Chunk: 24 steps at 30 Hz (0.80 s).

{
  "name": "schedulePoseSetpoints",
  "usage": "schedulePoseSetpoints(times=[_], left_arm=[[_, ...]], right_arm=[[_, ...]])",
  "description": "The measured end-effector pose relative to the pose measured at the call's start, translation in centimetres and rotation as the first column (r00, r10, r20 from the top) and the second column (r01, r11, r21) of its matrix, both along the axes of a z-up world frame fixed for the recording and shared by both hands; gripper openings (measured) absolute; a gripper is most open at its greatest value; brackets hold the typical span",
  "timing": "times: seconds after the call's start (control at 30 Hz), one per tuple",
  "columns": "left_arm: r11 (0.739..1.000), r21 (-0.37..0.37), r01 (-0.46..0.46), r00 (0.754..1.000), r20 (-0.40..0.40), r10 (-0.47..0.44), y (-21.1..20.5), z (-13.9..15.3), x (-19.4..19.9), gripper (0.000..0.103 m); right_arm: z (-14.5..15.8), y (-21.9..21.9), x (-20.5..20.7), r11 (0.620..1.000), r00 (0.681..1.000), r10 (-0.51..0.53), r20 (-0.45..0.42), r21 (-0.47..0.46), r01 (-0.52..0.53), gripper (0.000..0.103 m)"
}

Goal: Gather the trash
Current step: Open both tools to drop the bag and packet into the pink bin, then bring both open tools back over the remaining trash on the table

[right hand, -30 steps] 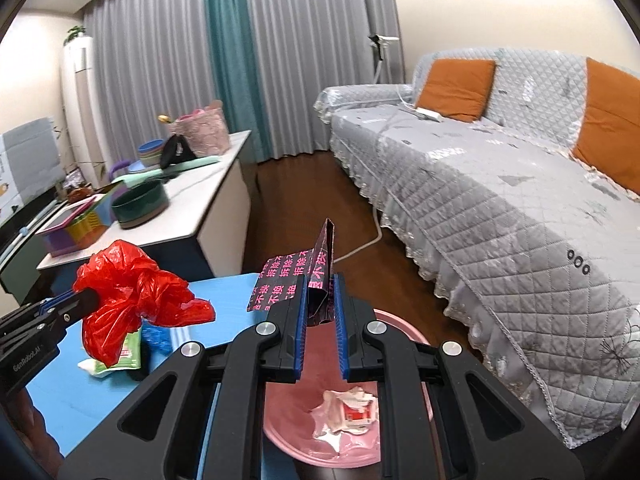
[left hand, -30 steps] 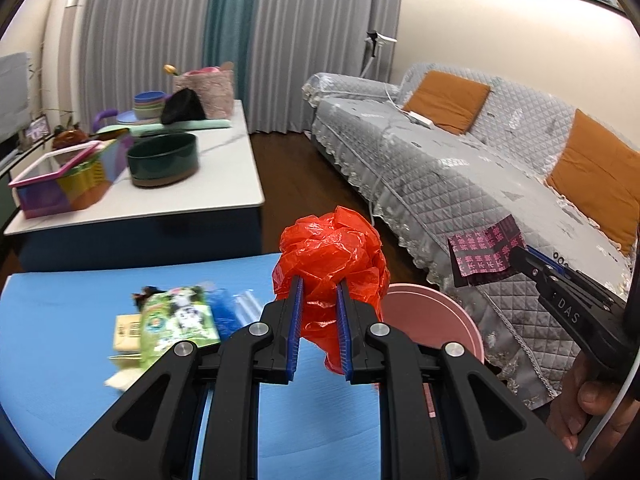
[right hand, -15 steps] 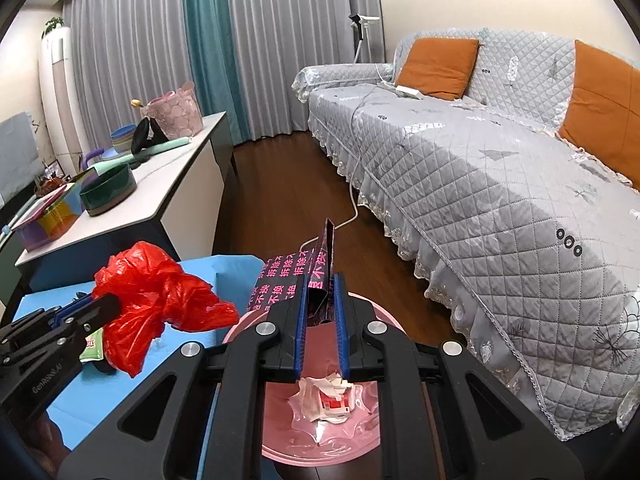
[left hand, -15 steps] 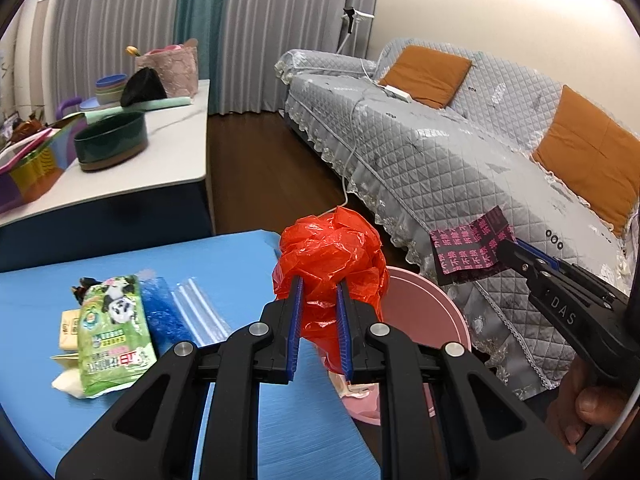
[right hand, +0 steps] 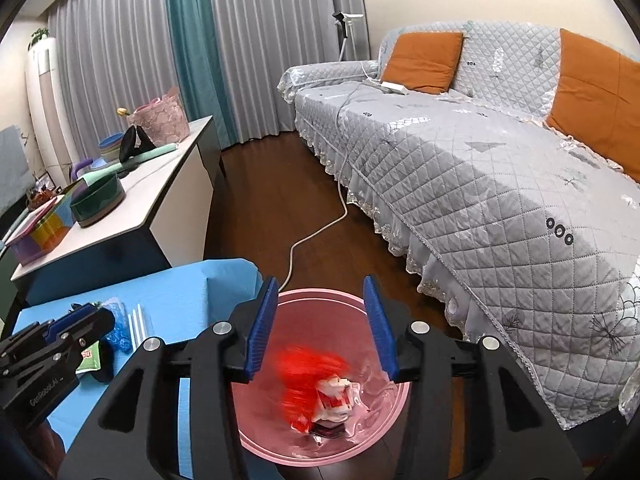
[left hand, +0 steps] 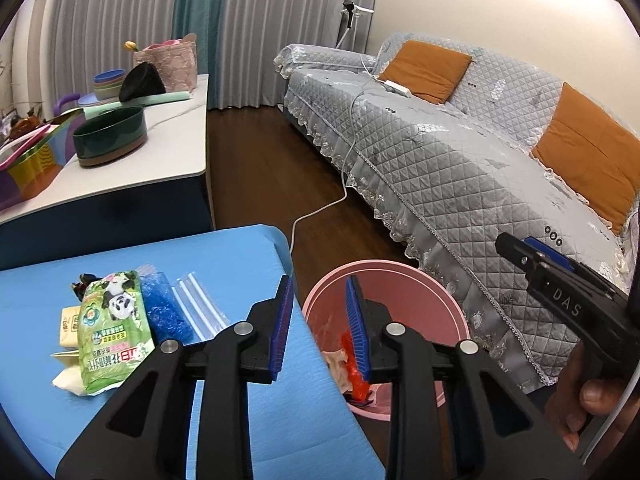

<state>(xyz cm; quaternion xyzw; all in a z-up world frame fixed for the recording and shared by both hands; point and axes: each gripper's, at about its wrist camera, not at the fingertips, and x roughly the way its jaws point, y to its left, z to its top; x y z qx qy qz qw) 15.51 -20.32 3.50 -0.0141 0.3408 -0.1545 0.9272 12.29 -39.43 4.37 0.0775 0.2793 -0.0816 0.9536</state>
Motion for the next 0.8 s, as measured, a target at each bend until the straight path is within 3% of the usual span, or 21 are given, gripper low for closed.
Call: schedulePoseSetpoints(times=[0.5, 0.8], left_arm=[[0.999, 0.001, -0.052, 0.998, 0.023, 0.052, 4.0, 1.3, -2.4, 0.027], [0.992, -0.006, -0.124, 0.991, 0.041, 0.125, 9.2, 1.9, -4.1, 0.027]], right_arm=[[1.1, 2.9, -1.0, 0.998, 0.995, 0.07, 0.072, 0.006, -0.07, 0.045], [1.1, 6.1, -1.4, 0.99, 0.986, 0.141, 0.085, 0.002, -0.142, 0.045]])
